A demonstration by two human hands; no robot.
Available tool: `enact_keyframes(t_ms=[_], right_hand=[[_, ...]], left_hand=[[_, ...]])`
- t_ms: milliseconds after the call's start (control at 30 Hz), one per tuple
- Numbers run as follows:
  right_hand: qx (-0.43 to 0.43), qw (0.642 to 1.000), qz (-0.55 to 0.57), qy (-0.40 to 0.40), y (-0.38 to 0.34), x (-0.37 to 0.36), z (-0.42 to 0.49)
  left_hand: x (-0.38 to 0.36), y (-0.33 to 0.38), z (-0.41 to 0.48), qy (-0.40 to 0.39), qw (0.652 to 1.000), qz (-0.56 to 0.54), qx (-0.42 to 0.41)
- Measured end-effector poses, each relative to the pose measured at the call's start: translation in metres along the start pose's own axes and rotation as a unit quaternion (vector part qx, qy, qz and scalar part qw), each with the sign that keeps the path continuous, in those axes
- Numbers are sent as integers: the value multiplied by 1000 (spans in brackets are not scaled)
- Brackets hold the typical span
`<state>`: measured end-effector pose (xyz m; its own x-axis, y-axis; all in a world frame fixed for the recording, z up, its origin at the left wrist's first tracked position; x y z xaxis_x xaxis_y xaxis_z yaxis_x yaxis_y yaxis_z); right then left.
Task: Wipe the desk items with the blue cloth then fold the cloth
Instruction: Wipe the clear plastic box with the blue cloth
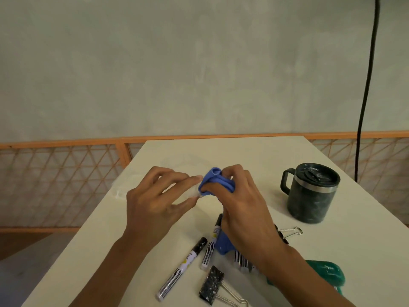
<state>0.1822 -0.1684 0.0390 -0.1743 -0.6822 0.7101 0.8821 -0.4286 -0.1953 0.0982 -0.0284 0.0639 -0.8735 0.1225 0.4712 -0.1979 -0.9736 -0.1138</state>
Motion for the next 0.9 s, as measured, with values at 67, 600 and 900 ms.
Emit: enact_keyframes(t_ms=[67, 600, 900], right_hand=[[-7, 999, 44, 10, -3, -1, 1], [-83, 993, -75, 34, 23, 23, 2], [-14, 1000, -17, -16, 24, 7, 5]], left_hand=[[2, 4, 1, 6, 1000, 13, -8], [9, -12, 0, 38, 998, 0, 40], [-3, -5, 0, 1, 994, -92, 51]])
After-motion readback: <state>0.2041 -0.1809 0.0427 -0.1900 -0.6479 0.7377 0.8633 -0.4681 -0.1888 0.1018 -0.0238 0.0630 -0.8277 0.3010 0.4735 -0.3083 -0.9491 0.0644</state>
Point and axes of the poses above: each hand's wrist, its own z-axis towards the middle knuckle, its own x-axis out of the back of the hand, y = z × x, the point moved 9 cm from there along z, towards the middle knuckle, and after that the axes turned 6 degrees about -y, right-handed, at the moved point
